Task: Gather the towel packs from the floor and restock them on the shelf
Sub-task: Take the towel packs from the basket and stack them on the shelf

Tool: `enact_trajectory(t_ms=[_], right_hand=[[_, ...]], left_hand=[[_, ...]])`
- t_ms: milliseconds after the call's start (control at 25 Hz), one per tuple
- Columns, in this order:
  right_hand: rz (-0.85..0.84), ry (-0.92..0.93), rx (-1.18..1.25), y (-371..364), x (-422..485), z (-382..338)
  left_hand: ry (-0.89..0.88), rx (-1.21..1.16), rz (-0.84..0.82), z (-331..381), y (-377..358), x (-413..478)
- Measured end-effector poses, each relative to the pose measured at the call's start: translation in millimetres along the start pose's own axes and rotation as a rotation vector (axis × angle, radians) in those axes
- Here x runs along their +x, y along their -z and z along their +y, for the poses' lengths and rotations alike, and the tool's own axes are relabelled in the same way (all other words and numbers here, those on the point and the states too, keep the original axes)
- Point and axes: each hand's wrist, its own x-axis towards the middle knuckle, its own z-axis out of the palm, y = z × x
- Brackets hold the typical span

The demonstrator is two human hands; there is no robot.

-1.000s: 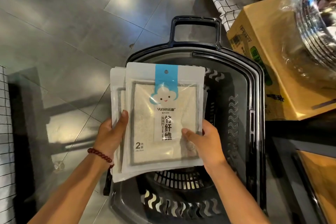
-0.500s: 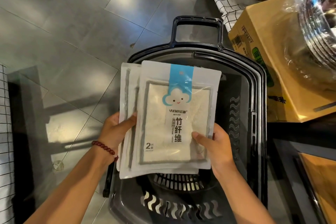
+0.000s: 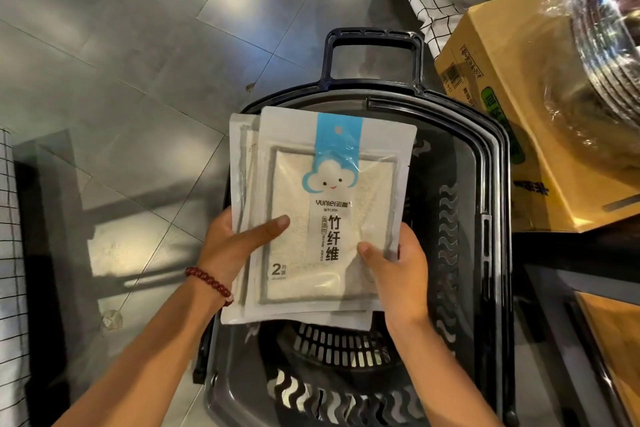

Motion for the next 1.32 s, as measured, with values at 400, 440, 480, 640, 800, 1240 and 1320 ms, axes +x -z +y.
enact_trajectory(t_ms=[400,440,480,640,800,1240,1320], right_hand=[[0.117,-0.087,-0.377,7.7,52.9,43.1],[0.093,-0.104,-0.52,8.4,58.7,55.7],[0.052,-0.131,-0.657,6.6,64.2,68.4],[0.03,-0.193,-0.839,-7.5,75.1,99.7],[0.02,-0.257,-0.82,-8.5,79.9,108.6],[0.208,0.337,-0.685,25.2,24.2,17.4],[0.292,0.37,-0.606,33.7,14.4,-9.9]], left_hand=[[-0.01,0.047,0.241,-17.4,39.7,18.5],[-0.015,0.059,0.225,-18.0,40.1,20.0],[-0.019,0.071,0.215,-19.6,40.2,21.8],[-0.009,0.023,0.214,-23.2,41.6,28.7],[-0.002,0.048,0.2,-24.2,45.4,31.4],[0.003,0.065,0.232,-11.9,35.3,22.3],[-0.006,0.082,0.231,-9.6,34.2,18.9]])
